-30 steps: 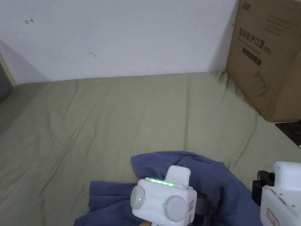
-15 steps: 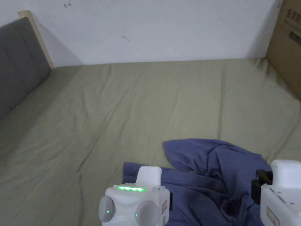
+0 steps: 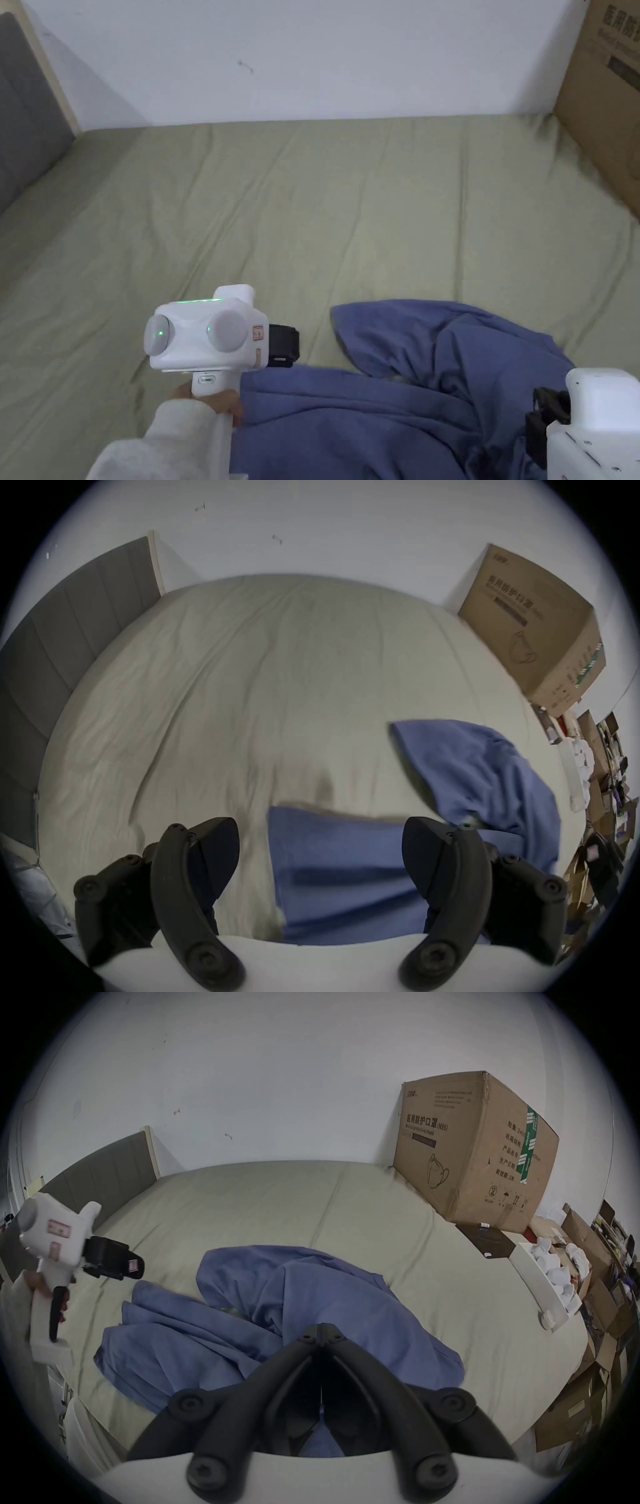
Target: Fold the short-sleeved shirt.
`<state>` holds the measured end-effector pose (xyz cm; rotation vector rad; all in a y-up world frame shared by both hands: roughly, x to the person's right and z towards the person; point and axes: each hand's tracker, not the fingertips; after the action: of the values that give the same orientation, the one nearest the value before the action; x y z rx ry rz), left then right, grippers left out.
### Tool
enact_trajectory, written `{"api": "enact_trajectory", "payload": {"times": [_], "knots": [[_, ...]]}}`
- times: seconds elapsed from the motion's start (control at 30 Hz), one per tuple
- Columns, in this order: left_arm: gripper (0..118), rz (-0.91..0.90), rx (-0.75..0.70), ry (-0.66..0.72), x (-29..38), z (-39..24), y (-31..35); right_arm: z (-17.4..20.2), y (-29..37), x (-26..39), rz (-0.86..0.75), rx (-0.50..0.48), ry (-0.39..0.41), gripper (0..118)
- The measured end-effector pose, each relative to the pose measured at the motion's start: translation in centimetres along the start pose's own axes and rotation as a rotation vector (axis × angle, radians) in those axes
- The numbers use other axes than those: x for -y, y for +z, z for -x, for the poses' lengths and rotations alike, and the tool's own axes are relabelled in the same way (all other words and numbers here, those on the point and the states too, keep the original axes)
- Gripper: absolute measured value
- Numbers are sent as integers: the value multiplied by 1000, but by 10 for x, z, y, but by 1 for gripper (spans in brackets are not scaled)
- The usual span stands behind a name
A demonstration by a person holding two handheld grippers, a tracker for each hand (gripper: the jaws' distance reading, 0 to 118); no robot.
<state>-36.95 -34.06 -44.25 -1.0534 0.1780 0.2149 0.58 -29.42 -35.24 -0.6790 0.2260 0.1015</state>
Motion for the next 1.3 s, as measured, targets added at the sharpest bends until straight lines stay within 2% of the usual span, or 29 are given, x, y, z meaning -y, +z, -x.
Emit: {"api": "enact_trajectory", "payload": {"times": [0.03,0.1,0.13,0.2,0.23,0.27,0.3,0.33,0.4,0.43,0.57,0.67,0.77,0.8,0.83,0.87,0.9,0.93,0.97,1.03,1.1,1.23,1.3], "knots": [[96,30,-8,9,1,4,-15,-1,-1,2,7,0,-1,0],[81,113,-13,44,7,10,-43,-2,-2,4,21,11,6,0],[81,131,5,58,12,12,-53,-3,-3,5,24,16,13,0],[82,53,36,96,15,16,-51,-7,-4,7,37,38,32,0],[82,63,13,101,15,15,-48,-9,-5,7,38,42,31,0],[76,53,-15,74,16,10,-44,-12,-5,8,40,47,22,0],[65,38,-35,15,17,8,-42,-14,-6,8,47,47,7,0],[49,31,-33,5,18,7,-41,-17,-6,8,54,37,-10,0],[25,18,-63,-13,20,-1,-36,-20,-5,9,58,23,-31,0],[5,13,-93,-9,22,-2,-35,-20,-6,9,61,21,-34,0],[4,10,-67,3,22,1,-26,-28,-8,-4,70,-38,-45,0],[4,-29,-18,66,14,9,-3,-35,-13,-28,38,-102,-72,0],[4,-96,-5,40,15,9,27,-42,-36,-67,41,-188,-53,0],[4,-113,-4,29,14,5,38,-42,-47,-79,32,-181,-42,0],[4,-137,3,28,17,4,48,-40,-58,-90,8,-199,-10,5],[4,-159,6,26,22,4,55,-38,-75,-101,8,-211,22,26],[4,-176,0,34,28,3,63,-33,-94,-114,46,-159,67,60],[4,-192,-5,47,32,-2,66,-28,-114,-124,81,-131,105,100],[4,-193,-8,51,36,-3,68,-26,-134,-130,126,-145,154,107],[4,-183,-5,61,43,-2,70,-21,-175,-143,151,-196,175,107],[4,-181,-7,67,45,-3,70,-15,-218,-148,265,-166,206,107],[4,-188,15,128,46,4,67,-12,-290,-143,432,-176,244,107],[4,-171,2,127,45,6,61,-7,-311,-135,486,-134,286,106]]}}
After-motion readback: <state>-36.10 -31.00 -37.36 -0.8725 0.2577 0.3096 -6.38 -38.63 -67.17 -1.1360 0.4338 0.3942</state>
